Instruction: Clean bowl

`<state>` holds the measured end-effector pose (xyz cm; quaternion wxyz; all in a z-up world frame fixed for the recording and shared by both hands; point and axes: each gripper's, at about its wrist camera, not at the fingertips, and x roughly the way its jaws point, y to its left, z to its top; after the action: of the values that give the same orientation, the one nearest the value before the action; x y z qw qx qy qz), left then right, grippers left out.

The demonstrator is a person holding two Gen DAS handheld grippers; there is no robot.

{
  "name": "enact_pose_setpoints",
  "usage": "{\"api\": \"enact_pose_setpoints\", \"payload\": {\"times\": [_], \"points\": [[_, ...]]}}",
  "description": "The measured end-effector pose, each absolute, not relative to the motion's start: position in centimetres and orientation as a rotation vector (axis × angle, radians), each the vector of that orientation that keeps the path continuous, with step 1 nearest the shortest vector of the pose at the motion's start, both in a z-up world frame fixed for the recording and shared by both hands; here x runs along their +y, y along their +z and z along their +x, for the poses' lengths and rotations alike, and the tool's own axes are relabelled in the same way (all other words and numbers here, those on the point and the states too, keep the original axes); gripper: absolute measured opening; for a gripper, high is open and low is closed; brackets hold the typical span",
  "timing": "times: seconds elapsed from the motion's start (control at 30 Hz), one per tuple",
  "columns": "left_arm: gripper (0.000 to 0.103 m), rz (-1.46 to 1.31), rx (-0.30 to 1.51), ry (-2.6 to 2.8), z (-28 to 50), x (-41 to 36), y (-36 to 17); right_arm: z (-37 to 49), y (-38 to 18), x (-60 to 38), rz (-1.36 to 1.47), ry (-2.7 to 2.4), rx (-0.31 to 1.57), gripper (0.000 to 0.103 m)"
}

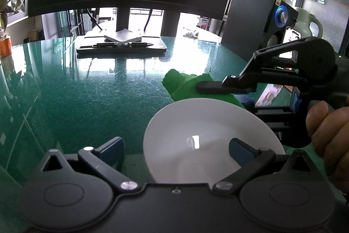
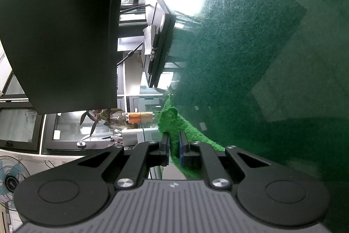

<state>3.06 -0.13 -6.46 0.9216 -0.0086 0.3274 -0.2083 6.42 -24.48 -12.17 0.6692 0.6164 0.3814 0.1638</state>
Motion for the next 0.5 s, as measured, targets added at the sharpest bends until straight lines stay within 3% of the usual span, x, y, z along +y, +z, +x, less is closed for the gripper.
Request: {"api": "enact_pose_setpoints", "payload": {"times": [0.5], "points": [[0.103,-0.017,0.672,-0.428,3.04,-0.14,-6.42,6.28,-12.06,-24.5,1.391,0.368,0.854,0.016]]}}
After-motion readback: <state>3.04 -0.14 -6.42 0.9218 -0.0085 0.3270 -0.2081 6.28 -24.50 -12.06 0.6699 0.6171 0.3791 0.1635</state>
